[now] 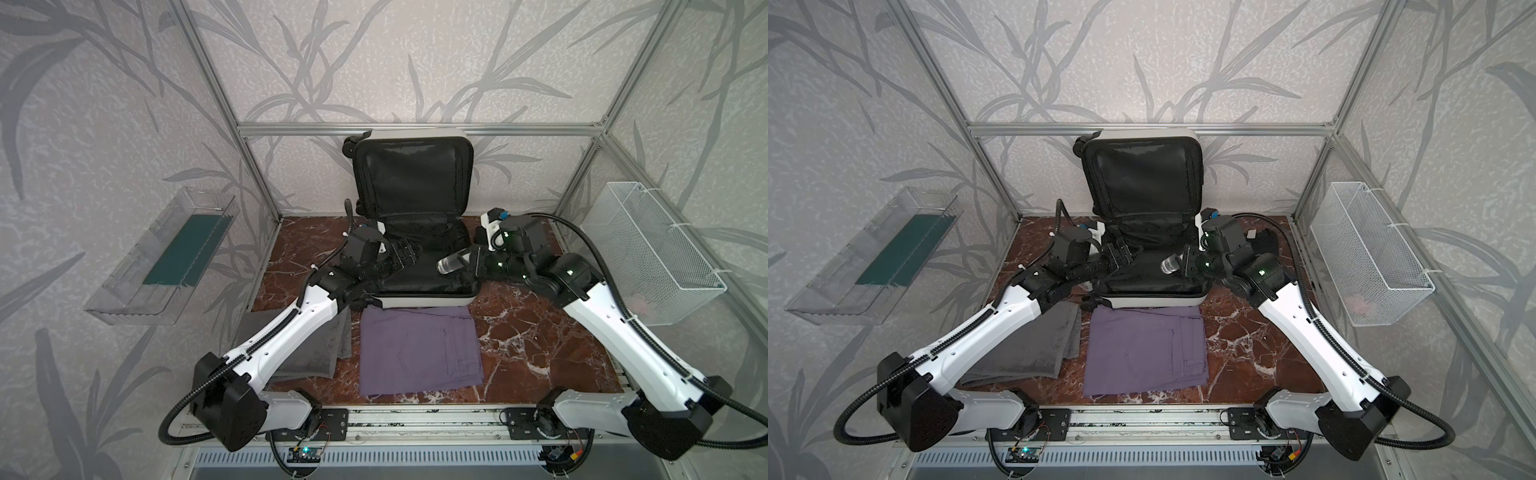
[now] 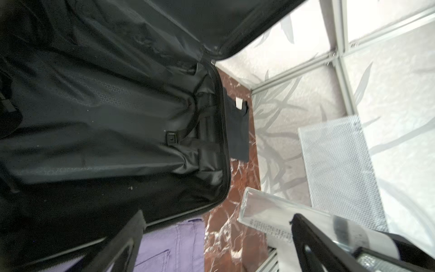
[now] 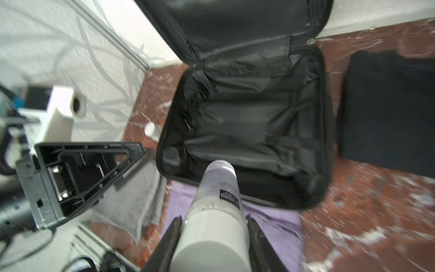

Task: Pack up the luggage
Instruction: 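Lift the clear bottle over the suitcase with the right gripper while the left approaches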

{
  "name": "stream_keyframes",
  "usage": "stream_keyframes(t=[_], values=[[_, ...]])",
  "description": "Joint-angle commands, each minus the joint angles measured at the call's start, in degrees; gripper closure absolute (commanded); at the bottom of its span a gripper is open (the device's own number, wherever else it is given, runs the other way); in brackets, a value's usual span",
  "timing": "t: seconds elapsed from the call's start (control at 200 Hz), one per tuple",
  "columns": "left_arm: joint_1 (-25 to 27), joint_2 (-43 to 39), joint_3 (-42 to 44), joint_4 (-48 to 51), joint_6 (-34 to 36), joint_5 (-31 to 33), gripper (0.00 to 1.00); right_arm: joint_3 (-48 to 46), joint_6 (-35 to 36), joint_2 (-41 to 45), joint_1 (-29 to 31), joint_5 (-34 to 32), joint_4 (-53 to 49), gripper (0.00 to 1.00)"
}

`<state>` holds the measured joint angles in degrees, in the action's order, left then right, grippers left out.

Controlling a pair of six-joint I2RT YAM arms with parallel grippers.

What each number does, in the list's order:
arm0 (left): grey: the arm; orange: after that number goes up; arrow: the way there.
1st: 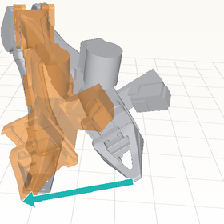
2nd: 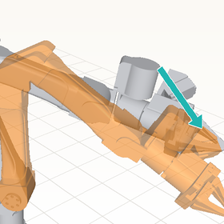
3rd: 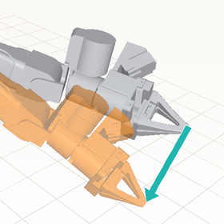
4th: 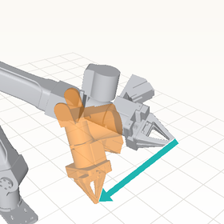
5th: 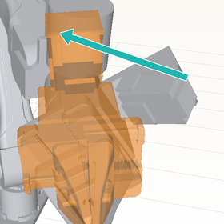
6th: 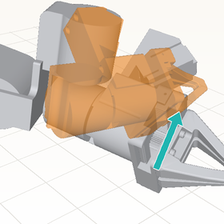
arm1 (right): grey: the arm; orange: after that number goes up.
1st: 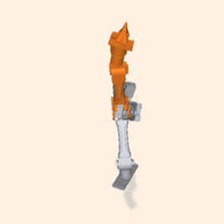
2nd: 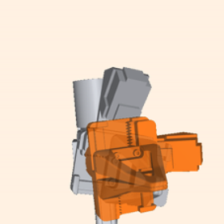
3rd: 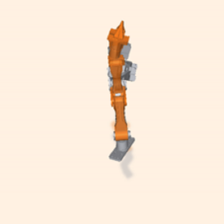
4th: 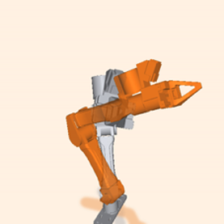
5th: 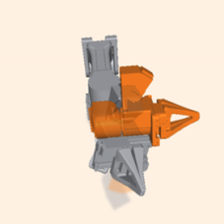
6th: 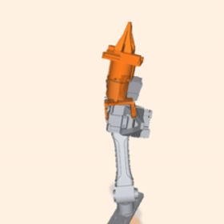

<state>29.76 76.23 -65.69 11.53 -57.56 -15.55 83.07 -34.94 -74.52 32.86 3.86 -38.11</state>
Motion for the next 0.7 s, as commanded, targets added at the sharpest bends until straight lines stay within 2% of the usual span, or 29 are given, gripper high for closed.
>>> stream_keyframes(t=[0.0,0.165,0.331,0.696], values=[[-2.72,0.18,3.28,-9.94,-10.23,-4.63,0.01,-1.58,-8.5,-1.65,-1.6,6.32,16.29,0.79],[-5.26,2.44,5.88,-17.86,-16.42,-7.67,0.01,-5.65,-17.12,-5.87,-2.62,9.26,28.69,0.79],[-6.11,6.93,5.41,-25.65,-22.04,-10.39,0.01,-7.47,-21.56,-9.19,-2.63,10.65,36.23,0.79],[-6.58,12.83,3.61,-30.08,-25.2,-10.25,0.01,-10.98,-28.18,-13.76,-2.89,14.09,46.58,0.79]])
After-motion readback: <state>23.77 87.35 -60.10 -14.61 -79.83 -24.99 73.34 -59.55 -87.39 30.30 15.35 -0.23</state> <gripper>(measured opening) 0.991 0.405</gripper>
